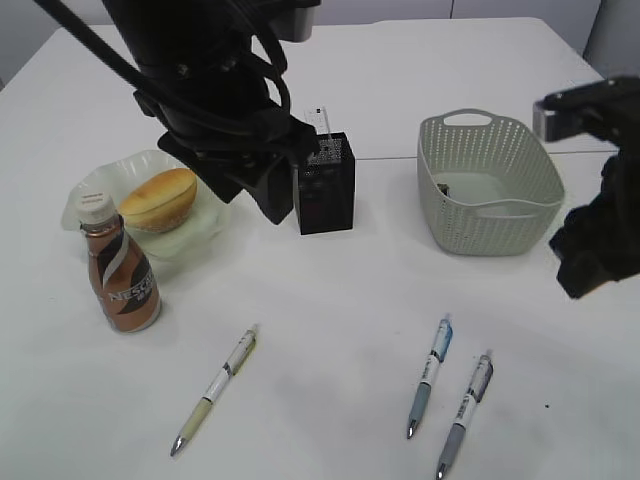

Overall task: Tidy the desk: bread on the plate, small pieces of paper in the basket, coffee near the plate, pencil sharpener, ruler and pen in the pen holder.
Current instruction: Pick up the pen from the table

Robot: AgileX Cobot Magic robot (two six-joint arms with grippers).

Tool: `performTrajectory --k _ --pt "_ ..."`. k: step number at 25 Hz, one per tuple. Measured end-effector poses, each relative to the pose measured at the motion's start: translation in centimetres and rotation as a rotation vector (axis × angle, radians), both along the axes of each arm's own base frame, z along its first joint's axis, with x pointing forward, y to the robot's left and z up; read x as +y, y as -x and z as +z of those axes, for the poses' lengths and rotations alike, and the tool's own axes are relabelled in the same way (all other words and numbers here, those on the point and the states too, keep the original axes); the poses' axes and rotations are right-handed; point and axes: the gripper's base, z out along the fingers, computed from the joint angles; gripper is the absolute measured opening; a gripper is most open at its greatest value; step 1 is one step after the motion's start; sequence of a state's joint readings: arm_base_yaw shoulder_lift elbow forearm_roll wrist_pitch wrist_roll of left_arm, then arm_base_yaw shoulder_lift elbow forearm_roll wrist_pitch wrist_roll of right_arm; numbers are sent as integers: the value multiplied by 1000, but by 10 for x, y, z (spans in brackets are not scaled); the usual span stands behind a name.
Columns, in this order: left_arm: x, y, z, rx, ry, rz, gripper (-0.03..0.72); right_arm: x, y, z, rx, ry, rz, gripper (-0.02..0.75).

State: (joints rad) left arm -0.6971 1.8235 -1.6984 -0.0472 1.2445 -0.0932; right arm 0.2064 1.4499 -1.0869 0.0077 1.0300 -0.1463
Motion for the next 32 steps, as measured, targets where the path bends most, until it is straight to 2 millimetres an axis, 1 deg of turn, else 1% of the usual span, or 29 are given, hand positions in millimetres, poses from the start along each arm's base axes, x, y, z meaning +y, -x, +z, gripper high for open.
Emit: performTrajectory --k 3,6,11,17,20,25,29,32 --pt "0 0 0 0 0 0 416 -1 3 -25 73 15 -2 382" --pt "0 0 0 1 0 2 416 0 4 -38 131 6 -12 382" --pt "0 0 0 2 2 9 416 1 4 -42 161 -9 -54 382" --pt "0 0 -1 4 2 15 416 -1 -5 -40 66 -50 -40 382" --pt "0 0 -1 4 2 15 416 -13 -9 -40 54 -68 -48 382" --pt "0 -1 -1 7 1 17 416 -48 -12 -39 47 -96 -172 382" --pt "-4 -5 -14 31 -20 17 416 -71 -12 -43 75 -100 -242 382" --pt "-7 -9 -26 57 -34 39 416 -74 -12 -49 116 -104 -257 382"
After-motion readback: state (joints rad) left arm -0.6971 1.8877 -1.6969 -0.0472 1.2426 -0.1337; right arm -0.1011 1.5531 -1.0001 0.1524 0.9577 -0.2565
